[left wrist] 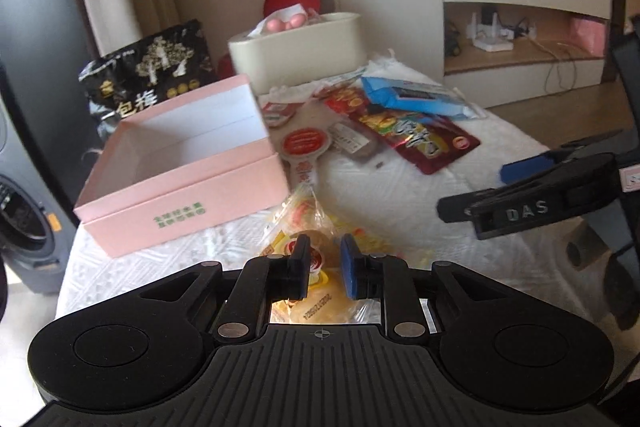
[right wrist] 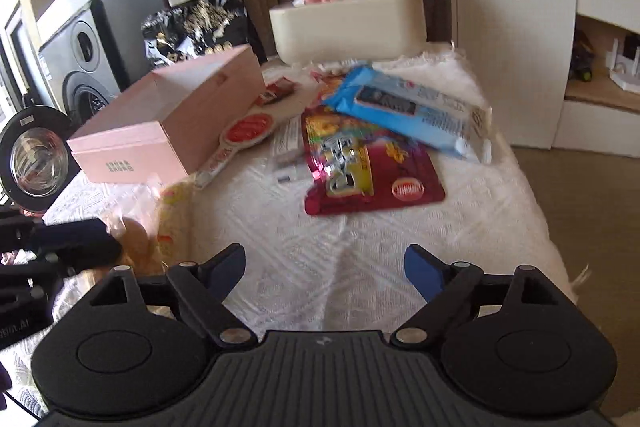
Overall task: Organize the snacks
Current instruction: 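Reach the left tool to the yellow bread bun and grasp it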
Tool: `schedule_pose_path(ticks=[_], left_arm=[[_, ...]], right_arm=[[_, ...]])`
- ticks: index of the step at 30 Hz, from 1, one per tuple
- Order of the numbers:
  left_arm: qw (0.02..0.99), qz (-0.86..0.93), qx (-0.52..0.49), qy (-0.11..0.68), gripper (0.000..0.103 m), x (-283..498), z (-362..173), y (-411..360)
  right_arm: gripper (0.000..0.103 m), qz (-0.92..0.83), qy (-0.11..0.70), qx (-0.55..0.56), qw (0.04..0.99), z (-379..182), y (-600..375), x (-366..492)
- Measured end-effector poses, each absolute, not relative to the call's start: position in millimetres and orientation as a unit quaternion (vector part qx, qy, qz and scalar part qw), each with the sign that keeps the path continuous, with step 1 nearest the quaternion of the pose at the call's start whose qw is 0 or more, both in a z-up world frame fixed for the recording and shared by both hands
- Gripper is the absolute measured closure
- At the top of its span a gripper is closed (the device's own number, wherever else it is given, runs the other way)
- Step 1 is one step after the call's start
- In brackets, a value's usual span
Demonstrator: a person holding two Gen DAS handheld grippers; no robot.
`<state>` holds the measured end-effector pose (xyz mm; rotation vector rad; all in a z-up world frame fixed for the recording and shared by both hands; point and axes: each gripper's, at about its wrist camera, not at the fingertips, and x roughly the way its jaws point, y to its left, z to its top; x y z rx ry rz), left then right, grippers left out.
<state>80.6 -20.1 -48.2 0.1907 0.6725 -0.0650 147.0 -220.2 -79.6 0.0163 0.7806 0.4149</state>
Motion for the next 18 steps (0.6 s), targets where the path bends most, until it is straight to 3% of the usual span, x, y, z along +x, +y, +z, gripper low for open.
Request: schedule_pose_path(ticks=[6,18], left_arm=[[0.936,0.035,0.063,0.344,0.079,90.4,-50.1,28.0],[0.934,0.046,-0.006,0.355,0.08,90.2,-46.4,62.2]], right_arm=[[0.004,0.187,0.366,-0.039,0.911,-85.6,-200.5,139.7],[0.003,0.178,0.357,-0.06,0.915,-88.0,-194.5,136.9]])
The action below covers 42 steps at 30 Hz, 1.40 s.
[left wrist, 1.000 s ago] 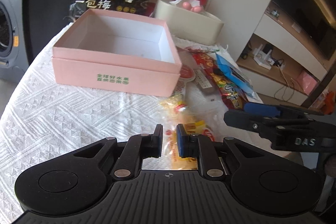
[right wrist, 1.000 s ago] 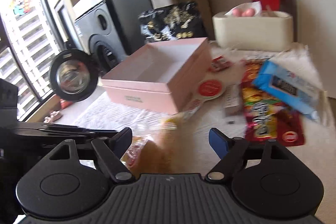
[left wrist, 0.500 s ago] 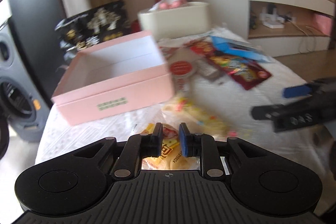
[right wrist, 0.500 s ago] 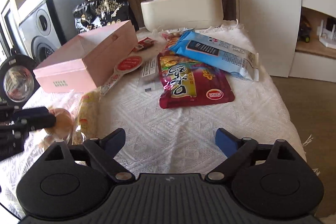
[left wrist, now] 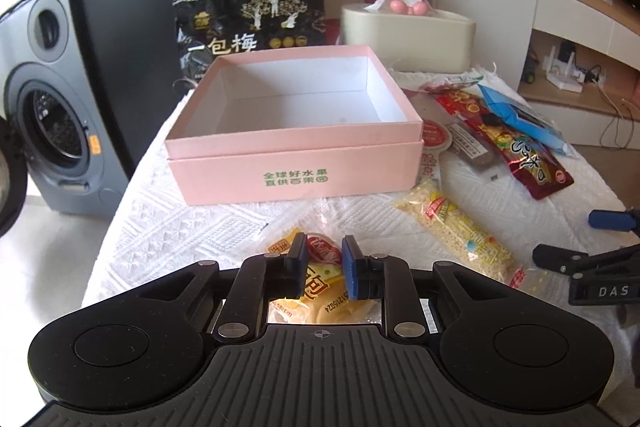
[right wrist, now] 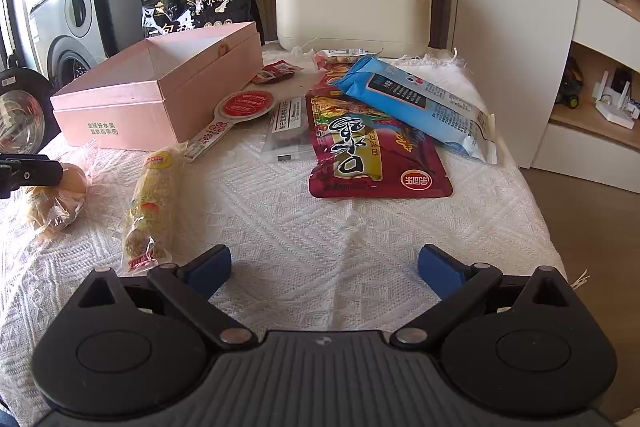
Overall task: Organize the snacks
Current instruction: 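Reach the left tool to the yellow bread bun and grasp it, then grasp the yellow stick pastry with the right tool while left holds the bun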
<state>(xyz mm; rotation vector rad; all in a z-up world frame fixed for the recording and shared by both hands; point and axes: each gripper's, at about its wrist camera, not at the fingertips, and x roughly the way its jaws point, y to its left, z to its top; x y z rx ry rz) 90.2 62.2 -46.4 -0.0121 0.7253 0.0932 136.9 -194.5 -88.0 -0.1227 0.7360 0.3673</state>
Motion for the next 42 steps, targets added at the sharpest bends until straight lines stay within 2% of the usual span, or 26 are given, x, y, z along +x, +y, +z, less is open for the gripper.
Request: schedule_pose_path(ticks=[1,3,5,6,14,20,25,29,31,42], left_arm=[[0.934,0.042,-0.002,0.354,0.075,90.9,-47.0,58.9],[0.935,0.024,0.004,0.354,0.058,91.9,-48.5,52.3],[0.935,-0.001,0.003,0.355,0.036,92.6,-49.9,47.7],[0.935,-0.009,0.003,0.354,0.033,92.4,-50.3,46.5],[0.936,0.049,0.04,0.346,0.036,79.7,-47.6,50.3],[0.927,0.047,-0.042,0.369,0.035,88.9,-53.4,72.6],[0.93,0.016,-0.009,0.368,0.031,108.3,-58.7,55.6],[0.929,0.016,0.013,0.371,0.032,117.7,-64.7,52.4],[0.928,0.013,0.011,0.372,0.03,118.0,-68.3,55.1],[0.933,-0.017,-0.018,0.359,0.032,110.5,-71.7,70.7]], right_arm=[[0.003,0.179,0.357,-0.06,0.915,-88.1,-194.4,136.8],[0.003,0.179,0.357,-0.06,0.915,-88.1,-194.4,136.8],[0.002,0.179,0.357,-0.061,0.915,-88.1,-194.2,136.5],[0.002,0.179,0.357,-0.061,0.915,-88.1,-193.7,136.4],[0.0,0.18,0.356,-0.065,0.915,-88.6,-192.3,137.4],[0.0,0.18,0.36,-0.071,0.913,-88.1,-190.7,138.6],[0.0,0.191,0.38,-0.079,0.902,-85.2,-190.5,145.8],[0.0,0.199,0.383,-0.08,0.899,-85.5,-192.2,145.6],[0.0,0.199,0.383,-0.079,0.899,-85.5,-192.4,145.7],[0.0,0.196,0.382,-0.085,0.899,-85.4,-190.2,145.2]])
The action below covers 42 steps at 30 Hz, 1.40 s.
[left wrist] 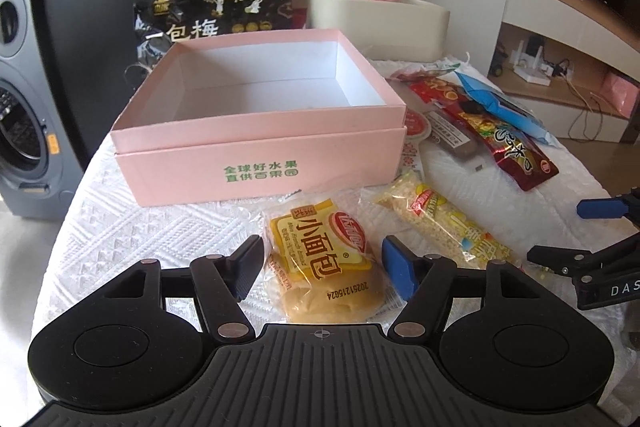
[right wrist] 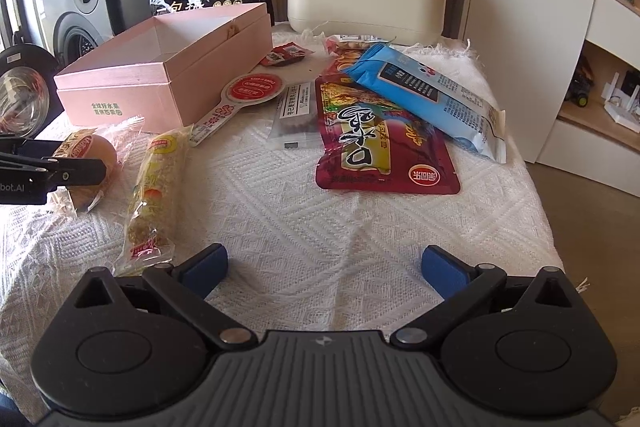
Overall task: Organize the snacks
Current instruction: 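Grasp the yellow stick pastry with the right tool while left holds the bun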
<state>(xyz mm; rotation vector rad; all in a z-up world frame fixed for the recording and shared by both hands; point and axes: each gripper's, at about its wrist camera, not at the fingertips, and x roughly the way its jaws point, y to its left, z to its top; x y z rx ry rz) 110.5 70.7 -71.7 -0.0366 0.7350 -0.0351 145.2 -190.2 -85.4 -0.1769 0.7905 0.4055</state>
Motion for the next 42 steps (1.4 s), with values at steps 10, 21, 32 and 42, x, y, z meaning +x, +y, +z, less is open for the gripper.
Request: schedule_pose_path(ticks=[10,21,32,42], left_arm=[[0.937,-0.058,-0.052,0.342,0.038,82.2,-69.4,93.3],[0.937,-0.073,-0.054,0.339,0.044,34.9,-51.6,104.3],[0.94,-0.089,-0.022,0.329,0.078,26.1,-32.4,85.5],[0.932,-0.041,0.035,0.359,0.073,19.3,-45.1,58.4]], right_arm=[[0.006,0.223,0.345,-0.137,0.901,-56.0,-162.3,140.3],[0.05,0.33,0.381,-0.1,0.858,-55.2,-95.0,149.8],[0.075,0.367,0.372,-0.079,0.849,-16.7,-140.0,114.1],[0.075,0.341,0.326,-0.094,0.877,-13.5,-156.7,91.9]])
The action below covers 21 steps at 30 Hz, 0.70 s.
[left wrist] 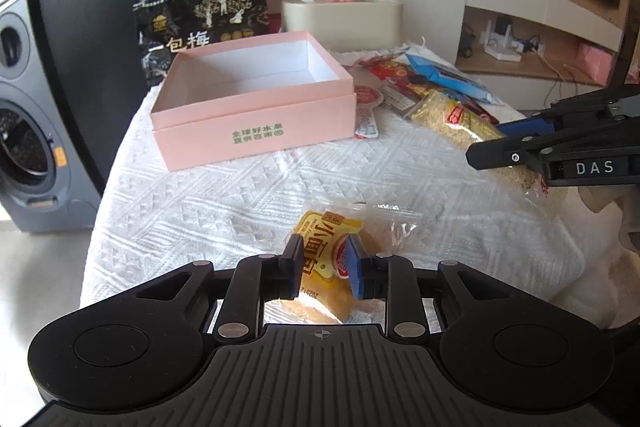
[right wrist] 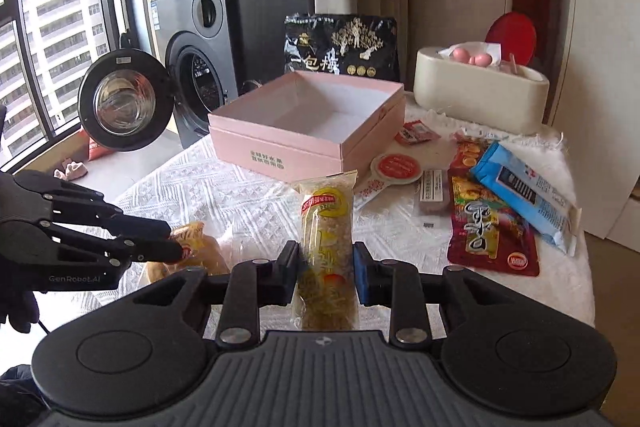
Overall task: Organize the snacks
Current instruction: 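Grasp the yellow stick pastry with the right tool while left holds the bun, then drop the bun and pastry into the pink box with both tools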
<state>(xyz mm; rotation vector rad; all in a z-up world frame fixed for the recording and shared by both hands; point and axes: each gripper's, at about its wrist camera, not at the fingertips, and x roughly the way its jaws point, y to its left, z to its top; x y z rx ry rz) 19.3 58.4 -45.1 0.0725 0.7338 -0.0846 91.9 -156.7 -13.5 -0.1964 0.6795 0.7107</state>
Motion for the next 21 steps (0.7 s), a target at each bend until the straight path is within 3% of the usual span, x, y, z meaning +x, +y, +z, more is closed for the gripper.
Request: schedule_pose_path(ticks=[11,15,18,20,21], left_arm=[[0.937,-0.026,-0.021,0.348,0.071,12.1,-34.3,70.6],[0.929,-0.037,0.001,0.369,0.072,15.5,-40.6,60.0],[0.925,-0.061,0.053,0.371,0.049,18.0,-47.7,42.2],[0.919,-0.085,0.074,0.377,0.025,18.7,-50.8,33.3],[0.918,-0.091,0.079,0.378,0.023,18.5,-50.9,30.7]], right_arm=[[0.075,0.305,0.337,-0.098,0.886,-43.6,-158.2,81.7],[0.075,0.305,0.342,-0.09,0.884,-45.7,-161.6,82.5],[0.075,0.309,0.344,-0.088,0.882,-47.6,-161.7,82.2],[0.075,0.312,0.344,-0.088,0.881,-48.0,-161.8,80.3],[0.075,0.312,0.343,-0.088,0.882,-47.9,-162.1,79.9]])
